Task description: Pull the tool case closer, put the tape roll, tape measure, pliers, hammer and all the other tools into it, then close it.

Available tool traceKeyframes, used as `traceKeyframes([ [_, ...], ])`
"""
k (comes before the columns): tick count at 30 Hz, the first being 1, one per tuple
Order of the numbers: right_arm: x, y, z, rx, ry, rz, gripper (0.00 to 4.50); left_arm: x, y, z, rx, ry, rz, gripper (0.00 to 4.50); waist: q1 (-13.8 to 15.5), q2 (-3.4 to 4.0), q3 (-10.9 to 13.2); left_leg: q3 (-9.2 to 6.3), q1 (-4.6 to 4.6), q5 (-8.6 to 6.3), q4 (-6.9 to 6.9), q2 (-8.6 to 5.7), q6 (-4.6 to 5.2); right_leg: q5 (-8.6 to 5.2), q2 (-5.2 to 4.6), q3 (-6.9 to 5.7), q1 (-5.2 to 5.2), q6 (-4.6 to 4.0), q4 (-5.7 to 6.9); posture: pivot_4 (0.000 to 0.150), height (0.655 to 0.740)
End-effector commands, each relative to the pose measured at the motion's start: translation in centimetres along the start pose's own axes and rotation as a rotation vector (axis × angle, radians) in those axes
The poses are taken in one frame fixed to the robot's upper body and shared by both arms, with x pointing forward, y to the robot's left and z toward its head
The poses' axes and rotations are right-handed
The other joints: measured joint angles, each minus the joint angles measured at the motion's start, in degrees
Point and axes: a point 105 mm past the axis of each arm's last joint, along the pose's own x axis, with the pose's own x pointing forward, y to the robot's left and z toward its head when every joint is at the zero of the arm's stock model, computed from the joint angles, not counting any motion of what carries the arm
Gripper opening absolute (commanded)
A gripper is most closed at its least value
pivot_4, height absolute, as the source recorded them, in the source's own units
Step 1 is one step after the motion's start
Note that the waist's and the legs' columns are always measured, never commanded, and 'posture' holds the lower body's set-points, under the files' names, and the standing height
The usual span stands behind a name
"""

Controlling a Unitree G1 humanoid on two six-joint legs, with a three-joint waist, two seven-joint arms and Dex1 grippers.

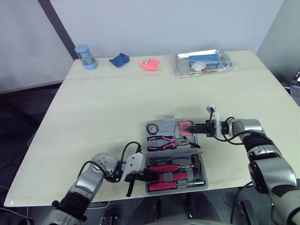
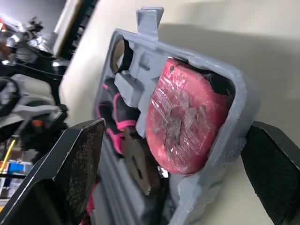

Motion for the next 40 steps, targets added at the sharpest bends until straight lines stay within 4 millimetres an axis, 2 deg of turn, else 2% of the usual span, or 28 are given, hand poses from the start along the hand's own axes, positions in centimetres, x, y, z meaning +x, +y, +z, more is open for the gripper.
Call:
traceKeyframes([
  [1, -0.3, 1.9, 1.3, -0.032, -0.058, 0.115, 4.46, -0.1, -0.5, -1.1, -0.053, 0.01, 0.002, 0.0, 0.0, 0.0, 0.0, -0.01, -0.01, 0.0, 0.0, 0.0, 0.0, 0.0, 0.0, -0.01, 0.0, 0.0, 0.0, 0.15, 0.74],
  [8, -1.7, 3.6, 1.1, -0.07, -0.072, 0.199, 4.46, -1.8, -0.5, 1.1, -0.064, -0.138, 0.05, 0.0, 0.1, 0.03, 0.0, -0.02, -0.11, 0.0, 0.0, 0.0, 0.0, 0.0, -0.01, -0.01, -0.11, 0.0, 0.0, 0.15, 0.74],
  [12, -2.2, 7.0, 0.7, -0.105, -0.048, 0.336, 4.46, -3.9, -1.1, 2.3, -0.065, -0.2, 0.082, 0.0, 0.2, 0.04, 0.0, -0.02, -0.18, 0.0, 0.0, -0.01, 0.0, 0.0, -0.04, -0.02, -0.16, 0.0, 0.0, 0.15, 0.74],
  [16, -2.7, 9.5, 0.0, -0.141, -0.033, 0.41, 4.46, -7.2, -1.9, 1.4, -0.056, -0.087, 0.117, 0.0, 0.2, 0.06, 0.0, -0.07, -0.22, 0.0, -0.04, 0.01, 0.0, 0.0, -0.01, 0.02, -0.25, 0.0, 0.02, 0.15, 0.74],
  [19, -3.5, 11.6, -1.0, -0.154, -0.007, 0.473, 4.46, -10.2, -3.5, 0.9, -0.117, -0.042, 0.12, 0.0, 0.4, 0.08, 0.0, -0.07, -0.23, -0.01, -0.06, 0.0, 0.0, 0.0, -0.02, 0.03, -0.25, 0.0, 0.0, 0.15, 0.74],
  [21, -4.0, 12.4, -1.7, -0.158, 0.008, 0.487, 4.46, -11.4, -4.4, 0.8, -0.157, -0.036, 0.126, 0.0, 0.6, 0.11, 0.1, -0.06, -0.24, -0.04, -0.07, -0.02, 0.05, 0.0, -0.05, 0.03, -0.24, 0.0, -0.08, 0.15, 0.74],
  [24, -5.6, 13.2, -4.4, -0.175, 0.073, 0.433, 4.46, -14.5, -4.5, 0.4, -0.221, -0.036, 0.259, 0.0, 1.7, 0.12, 0.1, -0.06, -0.23, -0.05, -0.06, -0.1, 0.07, 0.0, -0.13, -0.01, -0.2, 0.0, -0.08, 0.15, 0.74],
  [25, -6.1, 13.0, -5.2, -0.193, 0.081, 0.387, 4.5, -15.2, -4.0, 0.5, -0.218, -0.058, 0.327, 0.57, 2.0, 0.12, 0.1, -0.08, -0.23, -0.06, -0.06, -0.09, 0.08, 0.0, -0.13, -0.04, -0.17, 0.0, -0.12, 0.15, 0.74],
  [26, -6.4, 12.7, -5.8, -0.213, 0.085, 0.337, 4.5, -15.6, -3.5, 0.7, -0.209, -0.077, 0.379, 0.71, 2.3, 0.12, 0.1, -0.11, -0.22, -0.06, -0.06, -0.09, 0.09, -0.01, -0.13, -0.08, -0.15, 0.0, -0.13, 0.15, 0.74],
  [28, -7.2, 12.0, -6.7, -0.269, 0.076, 0.237, 4.5, -16.0, -3.0, 0.9, -0.199, -0.092, 0.435, 1.67, 2.7, 0.12, 0.1, -0.12, -0.17, -0.06, -0.05, -0.09, 0.09, 0.0, -0.15, -0.16, -0.04, 0.01, -0.14, 0.15, 0.74],
  [29, -7.5, 11.5, -6.9, -0.316, 0.058, 0.178, 4.5, -16.1, -2.8, 1.0, -0.198, -0.096, 0.459, 2.16, 2.8, 0.12, 0.1, -0.1, -0.12, -0.07, -0.05, -0.09, 0.1, 0.0, -0.17, -0.14, 0.02, 0.02, -0.13, 0.15, 0.74],
  [30, -7.8, 10.9, -6.7, -0.371, 0.021, 0.11, 4.5, -16.1, -2.6, 1.1, -0.213, -0.104, 0.481, 2.43, 2.9, 0.1, 0.1, -0.09, -0.07, -0.08, -0.05, -0.1, 0.11, 0.01, -0.17, -0.14, 0.06, 0.04, -0.12, 0.15, 0.74],
  [33, -9.8, 9.2, -6.3, -0.574, -0.058, -0.106, 4.5, -16.3, -1.8, 1.5, -0.186, -0.12, 0.599, 4.01, 3.0, 0.09, 0.1, -0.05, -0.02, -0.07, -0.05, -0.1, 0.09, 0.02, -0.14, -0.07, 0.07, 0.07, -0.1, 0.15, 0.74],
  [34, -10.7, 8.8, -6.5, -0.601, -0.064, -0.153, 4.5, -16.4, -1.6, 1.4, -0.201, -0.116, 0.632, 4.37, 3.1, 0.07, 0.1, -0.03, -0.01, -0.06, -0.05, -0.09, 0.08, 0.03, -0.13, -0.05, 0.07, 0.06, -0.1, 0.15, 0.74],
  [37, -13.2, 7.8, -6.9, -0.715, -0.092, -0.298, 4.5, -17.1, -1.2, 1.0, -0.219, -0.081, 0.729, 4.45, 3.3, 0.05, 0.0, -0.04, 0.0, -0.05, -0.05, -0.08, 0.07, 0.03, -0.07, -0.04, 0.07, 0.06, -0.11, 0.15, 0.74],
  [40, -15.0, 7.0, -7.5, -0.727, -0.102, -0.368, 4.5, -17.4, -1.3, 0.5, -0.22, -0.042, 0.746, 4.45, 3.3, 0.05, 0.0, -0.02, 0.04, -0.05, -0.05, -0.07, 0.07, 0.03, -0.05, 0.0, 0.11, 0.06, -0.11, 0.15, 0.74],
])
